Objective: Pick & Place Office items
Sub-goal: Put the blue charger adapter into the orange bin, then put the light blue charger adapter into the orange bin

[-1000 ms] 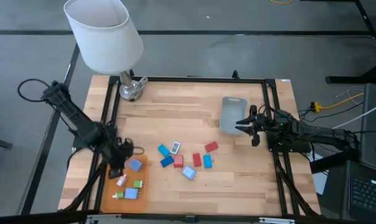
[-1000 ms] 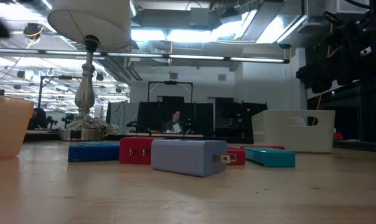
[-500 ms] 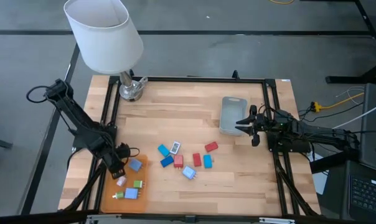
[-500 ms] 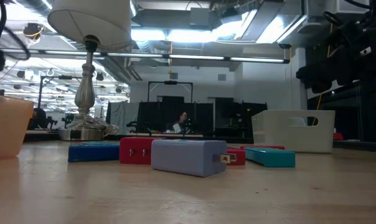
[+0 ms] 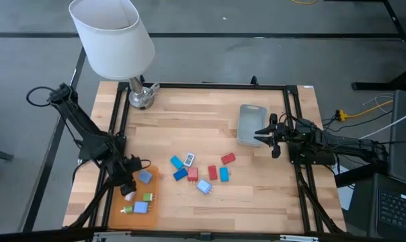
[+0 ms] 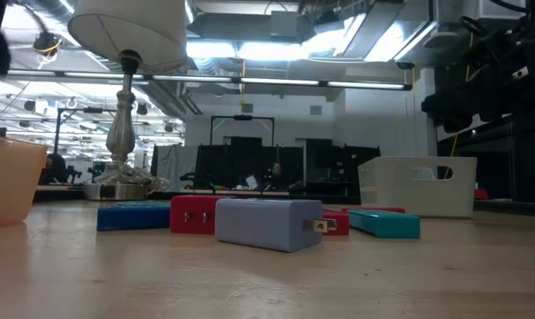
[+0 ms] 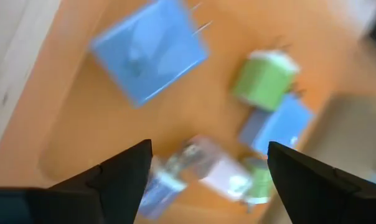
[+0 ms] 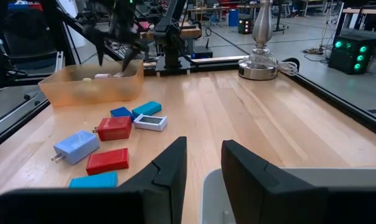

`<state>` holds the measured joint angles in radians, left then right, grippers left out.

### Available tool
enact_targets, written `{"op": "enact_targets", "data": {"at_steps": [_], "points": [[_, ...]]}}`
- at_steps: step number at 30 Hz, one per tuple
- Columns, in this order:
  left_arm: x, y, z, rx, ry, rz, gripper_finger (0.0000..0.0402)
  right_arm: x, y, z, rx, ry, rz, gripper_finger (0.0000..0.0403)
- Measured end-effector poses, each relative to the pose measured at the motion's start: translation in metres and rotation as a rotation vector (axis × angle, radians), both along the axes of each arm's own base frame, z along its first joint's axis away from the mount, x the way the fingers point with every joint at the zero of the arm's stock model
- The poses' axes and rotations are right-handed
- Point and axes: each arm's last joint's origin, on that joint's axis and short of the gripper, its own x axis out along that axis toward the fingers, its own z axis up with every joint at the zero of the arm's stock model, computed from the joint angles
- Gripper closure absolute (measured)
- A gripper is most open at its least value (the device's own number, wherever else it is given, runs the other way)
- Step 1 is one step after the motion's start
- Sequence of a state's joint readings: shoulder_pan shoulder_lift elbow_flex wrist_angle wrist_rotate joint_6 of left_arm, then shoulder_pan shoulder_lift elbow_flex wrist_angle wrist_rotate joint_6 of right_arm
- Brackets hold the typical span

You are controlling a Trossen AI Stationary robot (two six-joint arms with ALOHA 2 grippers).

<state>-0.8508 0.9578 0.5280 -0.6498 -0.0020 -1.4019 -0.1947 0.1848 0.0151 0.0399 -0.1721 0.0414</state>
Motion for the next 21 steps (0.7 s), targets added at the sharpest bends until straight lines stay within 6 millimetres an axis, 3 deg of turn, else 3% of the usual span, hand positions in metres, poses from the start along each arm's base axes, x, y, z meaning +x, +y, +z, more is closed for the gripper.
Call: {"op": "enact_targets", "data": {"at_steps": [6,11,16,21], "points": [[0.012,0.007,0.035,0.06,-0.19,-0.052,0.0103,0.0,0.0,0.0,0.0,0.0,0.0,0.0302],[0.033,0.029,0.057,0.149,-0.279,-0.037,0.0103,0.0,0.0,0.0,0.0,-0.001,0.0,0.0302],[0.07,0.063,0.091,0.2,-0.606,0.07,0.0103,0.0,0.0,0.0,0.0,0.0,0.0,0.0302],[0.102,0.113,0.12,0.249,-0.952,0.233,0.0103,0.0,0.0,0.0,0.001,-0.001,0.0,0.0302]]}}
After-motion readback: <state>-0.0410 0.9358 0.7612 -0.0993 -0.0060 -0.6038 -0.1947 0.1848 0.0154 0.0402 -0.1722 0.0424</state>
